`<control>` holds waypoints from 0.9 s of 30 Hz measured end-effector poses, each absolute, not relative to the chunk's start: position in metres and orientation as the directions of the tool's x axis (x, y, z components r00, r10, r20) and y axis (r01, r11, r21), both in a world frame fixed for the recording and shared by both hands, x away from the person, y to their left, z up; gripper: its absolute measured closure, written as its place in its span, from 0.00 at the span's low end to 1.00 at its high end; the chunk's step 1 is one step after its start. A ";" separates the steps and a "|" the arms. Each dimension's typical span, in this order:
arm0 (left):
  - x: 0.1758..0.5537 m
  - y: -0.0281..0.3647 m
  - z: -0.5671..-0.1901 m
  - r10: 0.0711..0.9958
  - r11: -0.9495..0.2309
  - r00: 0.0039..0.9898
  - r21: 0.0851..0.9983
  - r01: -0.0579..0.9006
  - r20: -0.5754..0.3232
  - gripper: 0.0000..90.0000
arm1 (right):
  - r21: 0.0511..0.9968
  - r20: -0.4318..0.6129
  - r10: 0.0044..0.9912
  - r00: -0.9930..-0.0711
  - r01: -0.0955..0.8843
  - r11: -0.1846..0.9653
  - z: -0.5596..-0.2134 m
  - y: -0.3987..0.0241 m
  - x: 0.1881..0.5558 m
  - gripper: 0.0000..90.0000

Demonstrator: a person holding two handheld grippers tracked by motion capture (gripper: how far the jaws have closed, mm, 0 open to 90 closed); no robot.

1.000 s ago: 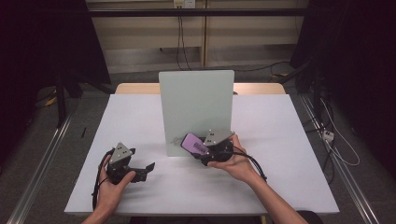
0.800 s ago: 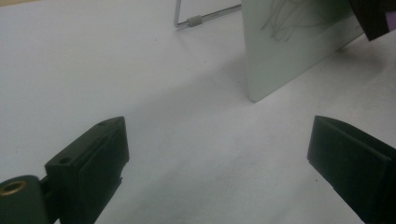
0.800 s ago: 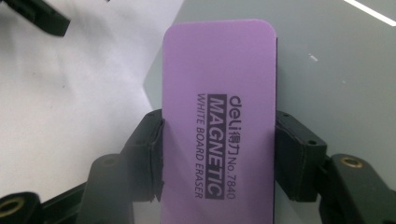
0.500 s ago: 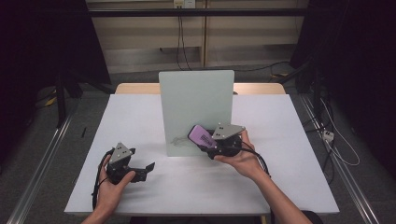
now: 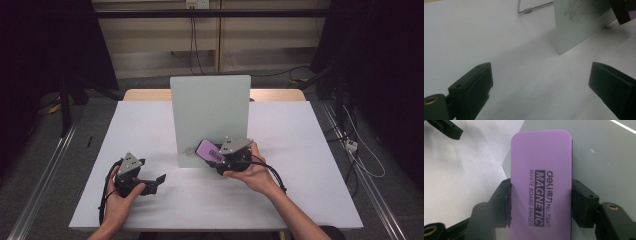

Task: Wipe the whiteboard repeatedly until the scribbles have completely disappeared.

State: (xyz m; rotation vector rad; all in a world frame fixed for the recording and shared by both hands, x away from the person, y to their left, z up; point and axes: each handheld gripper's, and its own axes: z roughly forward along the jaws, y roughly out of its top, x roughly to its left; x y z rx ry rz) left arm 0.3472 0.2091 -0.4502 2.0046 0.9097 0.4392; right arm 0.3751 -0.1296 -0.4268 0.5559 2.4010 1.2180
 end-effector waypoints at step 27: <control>0.348 0.210 -0.450 0.740 -0.354 0.671 0.829 0.434 -0.036 0.06 | 0.812 -0.142 0.437 -0.888 0.148 0.565 -0.434 -0.093 0.381 0.46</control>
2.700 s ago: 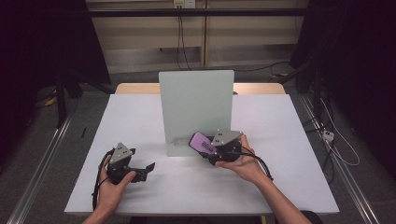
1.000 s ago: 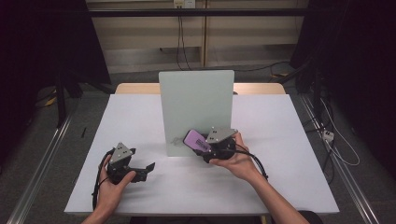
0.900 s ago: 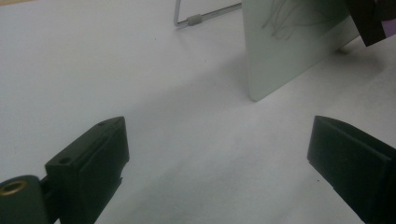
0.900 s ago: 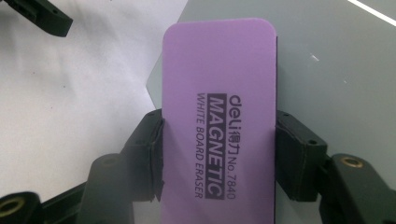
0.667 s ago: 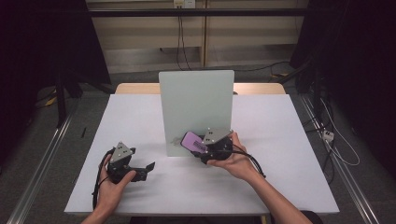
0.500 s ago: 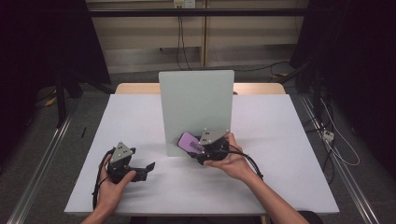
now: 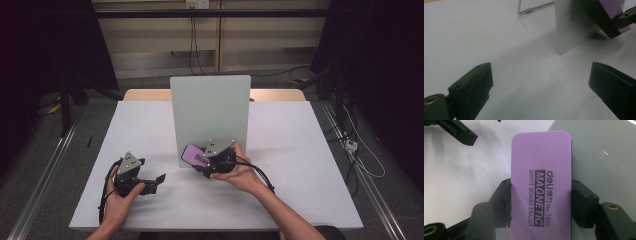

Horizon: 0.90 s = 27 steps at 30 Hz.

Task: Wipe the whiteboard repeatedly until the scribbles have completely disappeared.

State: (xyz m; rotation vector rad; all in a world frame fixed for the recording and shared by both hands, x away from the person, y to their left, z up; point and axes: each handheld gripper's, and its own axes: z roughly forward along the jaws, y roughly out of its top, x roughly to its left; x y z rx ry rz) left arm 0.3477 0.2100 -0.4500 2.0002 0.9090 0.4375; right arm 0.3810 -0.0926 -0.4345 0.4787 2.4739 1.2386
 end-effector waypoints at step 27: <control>0.347 0.211 -0.449 0.741 -0.352 0.671 0.830 0.432 -0.035 0.06 | 0.843 -0.171 0.485 -0.858 0.128 0.522 -0.414 -0.099 0.386 0.46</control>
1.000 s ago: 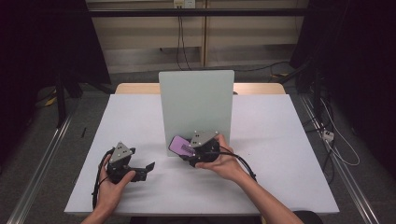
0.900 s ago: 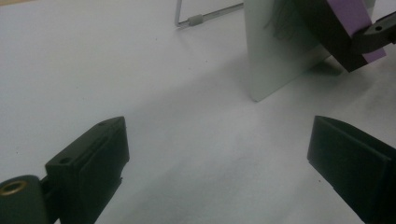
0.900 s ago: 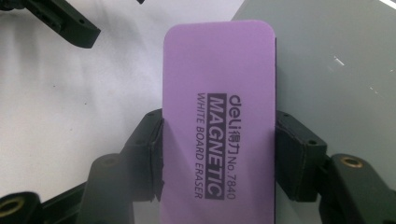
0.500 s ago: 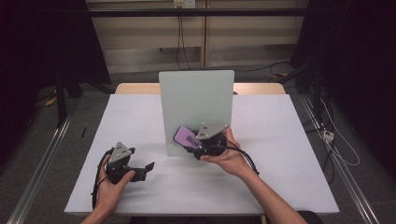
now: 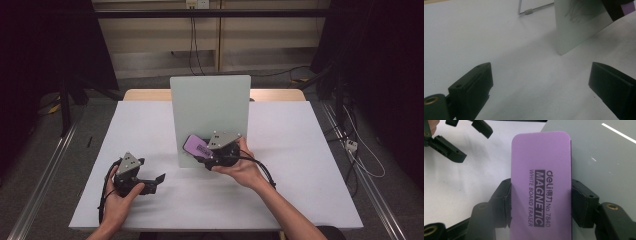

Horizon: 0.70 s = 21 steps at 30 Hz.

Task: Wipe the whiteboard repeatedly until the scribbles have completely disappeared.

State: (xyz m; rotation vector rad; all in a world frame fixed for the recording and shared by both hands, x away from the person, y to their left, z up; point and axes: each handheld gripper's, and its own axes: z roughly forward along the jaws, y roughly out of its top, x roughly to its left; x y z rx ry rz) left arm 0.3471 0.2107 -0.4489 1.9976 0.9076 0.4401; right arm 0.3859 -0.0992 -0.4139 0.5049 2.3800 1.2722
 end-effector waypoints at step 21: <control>0.347 0.214 -0.447 0.746 -0.339 0.664 0.835 0.434 -0.042 0.06 | 0.803 -0.157 0.403 -0.902 0.121 0.584 -0.437 -0.061 0.383 0.46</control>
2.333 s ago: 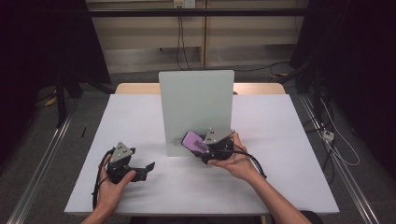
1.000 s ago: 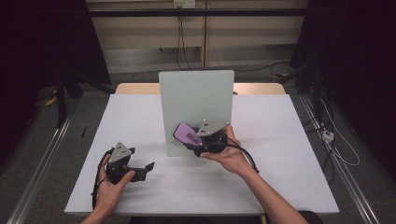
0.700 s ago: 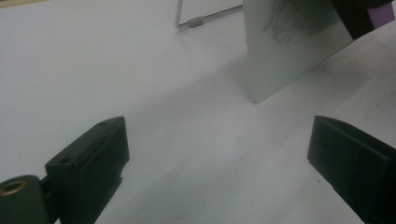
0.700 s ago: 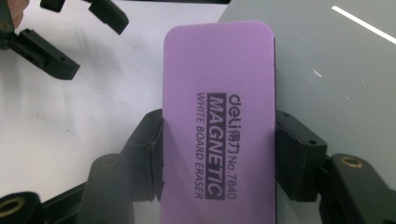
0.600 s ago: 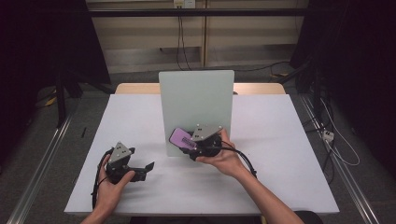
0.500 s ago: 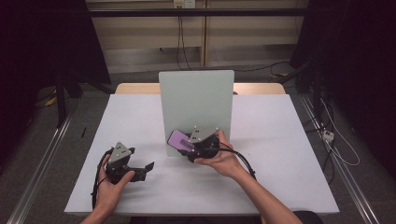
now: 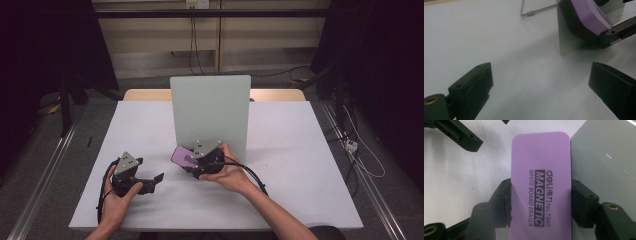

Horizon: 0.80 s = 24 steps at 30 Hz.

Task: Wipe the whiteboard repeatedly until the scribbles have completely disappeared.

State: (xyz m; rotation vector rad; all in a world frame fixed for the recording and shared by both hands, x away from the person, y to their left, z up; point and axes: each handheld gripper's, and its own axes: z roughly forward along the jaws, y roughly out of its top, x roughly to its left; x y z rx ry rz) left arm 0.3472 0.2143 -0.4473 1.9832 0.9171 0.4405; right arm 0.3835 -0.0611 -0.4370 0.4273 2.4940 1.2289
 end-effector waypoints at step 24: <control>0.347 0.216 -0.447 0.751 -0.330 0.659 0.838 0.434 -0.046 0.06 | 0.807 -0.175 0.409 -0.896 0.107 0.581 -0.431 -0.053 0.385 0.46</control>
